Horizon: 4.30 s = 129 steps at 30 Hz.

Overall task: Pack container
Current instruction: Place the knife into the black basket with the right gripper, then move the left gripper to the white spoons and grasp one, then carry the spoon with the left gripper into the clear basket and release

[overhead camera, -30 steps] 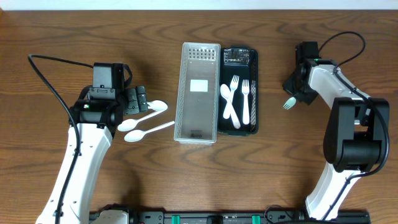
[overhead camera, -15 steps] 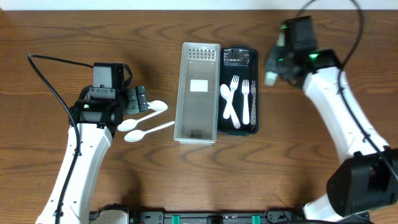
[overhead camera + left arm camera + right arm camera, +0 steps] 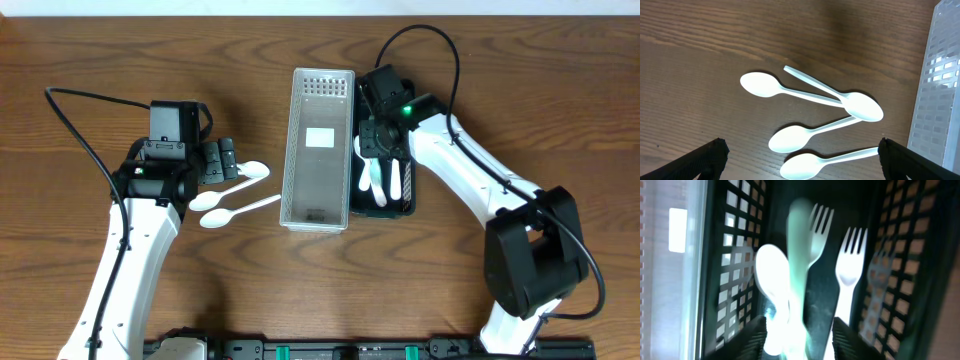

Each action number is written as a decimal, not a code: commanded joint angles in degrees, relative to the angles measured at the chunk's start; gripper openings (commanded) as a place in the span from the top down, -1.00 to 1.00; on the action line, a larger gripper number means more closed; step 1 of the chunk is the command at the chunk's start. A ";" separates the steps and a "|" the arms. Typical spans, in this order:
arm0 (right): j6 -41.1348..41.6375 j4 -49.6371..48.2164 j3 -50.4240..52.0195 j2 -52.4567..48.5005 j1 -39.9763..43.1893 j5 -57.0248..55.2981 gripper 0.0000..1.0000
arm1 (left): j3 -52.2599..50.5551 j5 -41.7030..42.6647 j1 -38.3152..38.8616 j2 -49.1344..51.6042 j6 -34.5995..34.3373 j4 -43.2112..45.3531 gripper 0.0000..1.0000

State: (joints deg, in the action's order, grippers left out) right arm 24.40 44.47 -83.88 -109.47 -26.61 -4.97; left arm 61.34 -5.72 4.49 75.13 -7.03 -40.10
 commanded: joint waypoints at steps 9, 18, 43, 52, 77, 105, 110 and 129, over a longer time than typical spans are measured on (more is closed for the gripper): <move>-1.75 1.36 -4.04 17.92 15.39 -3.85 -0.38 | 1.09 0.35 -0.35 0.22 0.96 -0.17 -0.96; -1.73 11.52 -3.63 18.95 32.70 -3.58 -0.69 | 1.09 4.20 -0.35 0.22 -3.41 -0.66 -0.96; -1.75 14.05 -3.32 15.78 39.34 0.87 -0.99 | 0.59 12.96 2.69 7.10 18.21 -12.35 -0.97; -1.75 14.03 -3.32 15.78 39.34 0.87 -0.98 | 0.59 8.92 5.46 17.09 34.91 -11.23 -0.87; -1.77 12.74 -3.32 15.78 39.34 0.48 -0.99 | 0.48 7.37 5.46 32.92 40.89 -6.27 0.06; -1.77 12.76 -3.32 15.78 39.34 0.50 -0.98 | 12.09 6.69 8.09 13.31 26.16 -20.72 0.88; -1.77 12.76 -3.32 15.78 39.34 0.50 -0.99 | 13.16 12.52 10.86 8.59 16.76 -17.40 0.88; -1.75 12.76 -3.32 15.78 39.34 0.50 -0.98 | 13.16 14.51 22.71 21.29 -2.12 7.91 0.88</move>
State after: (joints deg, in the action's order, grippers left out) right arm 22.92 57.34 -87.35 -93.38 12.21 -4.29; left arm 73.84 8.64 27.27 91.33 -6.55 -32.80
